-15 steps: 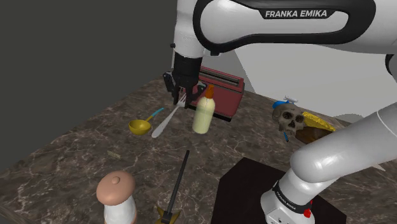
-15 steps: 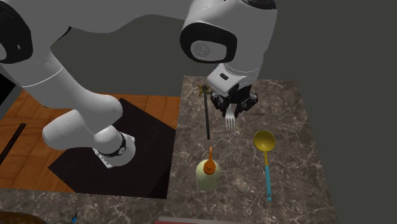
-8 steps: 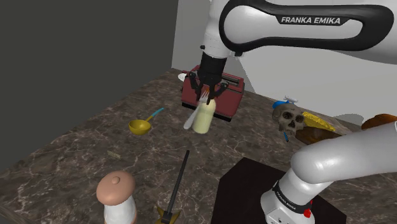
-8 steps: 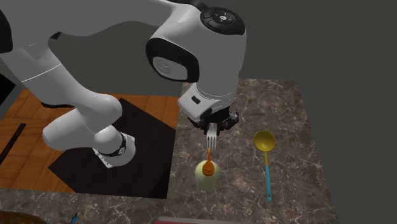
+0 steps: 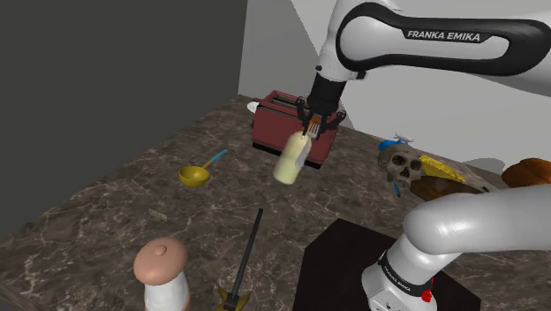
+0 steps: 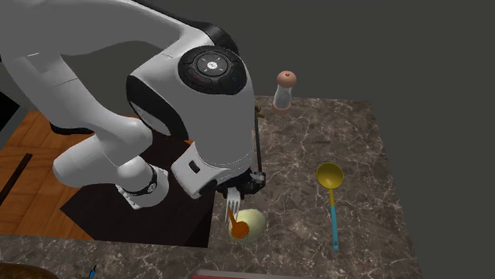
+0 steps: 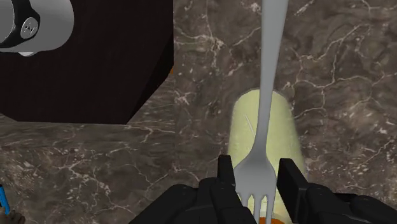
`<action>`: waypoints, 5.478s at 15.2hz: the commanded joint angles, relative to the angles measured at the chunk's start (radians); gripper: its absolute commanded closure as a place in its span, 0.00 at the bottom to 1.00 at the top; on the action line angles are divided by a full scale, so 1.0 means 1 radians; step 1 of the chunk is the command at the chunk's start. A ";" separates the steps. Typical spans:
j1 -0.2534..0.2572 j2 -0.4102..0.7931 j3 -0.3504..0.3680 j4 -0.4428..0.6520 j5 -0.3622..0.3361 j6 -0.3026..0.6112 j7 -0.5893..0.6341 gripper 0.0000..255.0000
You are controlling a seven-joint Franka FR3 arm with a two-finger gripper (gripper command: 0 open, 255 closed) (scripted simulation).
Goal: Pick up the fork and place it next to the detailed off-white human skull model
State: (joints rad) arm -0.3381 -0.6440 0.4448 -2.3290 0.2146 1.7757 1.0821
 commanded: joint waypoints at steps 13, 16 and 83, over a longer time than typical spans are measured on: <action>-0.116 -0.047 -0.308 -0.087 -0.156 0.015 -0.351 1.00; -0.147 -0.024 -0.369 -0.077 -0.192 0.026 -0.423 1.00; -0.491 1.054 -0.901 0.667 0.022 0.309 -1.352 1.00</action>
State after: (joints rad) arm -0.8284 0.4043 -0.4574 -1.6516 0.2325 2.0689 -0.2664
